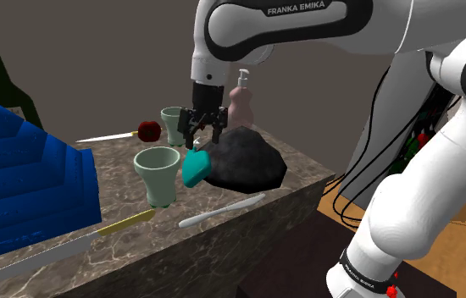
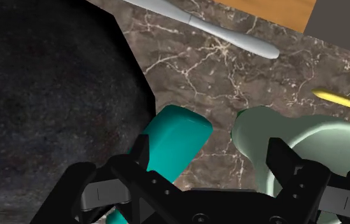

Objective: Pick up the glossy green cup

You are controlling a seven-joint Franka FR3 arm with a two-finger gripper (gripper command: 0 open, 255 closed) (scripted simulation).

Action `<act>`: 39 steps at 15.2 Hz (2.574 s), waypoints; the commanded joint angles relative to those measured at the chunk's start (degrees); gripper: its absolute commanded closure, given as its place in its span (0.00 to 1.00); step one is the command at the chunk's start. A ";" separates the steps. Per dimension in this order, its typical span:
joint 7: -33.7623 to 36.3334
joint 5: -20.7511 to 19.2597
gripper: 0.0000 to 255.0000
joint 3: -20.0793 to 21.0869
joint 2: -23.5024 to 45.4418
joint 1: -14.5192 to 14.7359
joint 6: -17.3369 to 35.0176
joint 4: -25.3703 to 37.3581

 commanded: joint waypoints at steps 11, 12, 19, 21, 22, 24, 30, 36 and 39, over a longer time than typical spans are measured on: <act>3.60 -1.47 0.00 3.57 10.95 2.37 5.48 6.50; 3.49 -1.45 0.00 3.59 11.04 2.39 6.22 5.83; 3.40 -1.45 1.00 3.58 11.11 2.39 6.68 5.43; 3.38 -1.45 1.00 3.57 11.12 2.38 6.68 5.44; 3.39 -1.46 1.00 3.58 11.15 2.38 6.70 5.45; 3.44 -1.44 1.00 3.60 11.09 2.40 6.65 5.45; 4.07 -1.57 1.00 3.49 10.73 2.30 2.15 9.64; 4.81 -1.79 1.00 3.42 10.84 2.24 -2.41 14.37; 5.22 -1.94 1.00 3.41 11.09 2.22 -4.73 16.95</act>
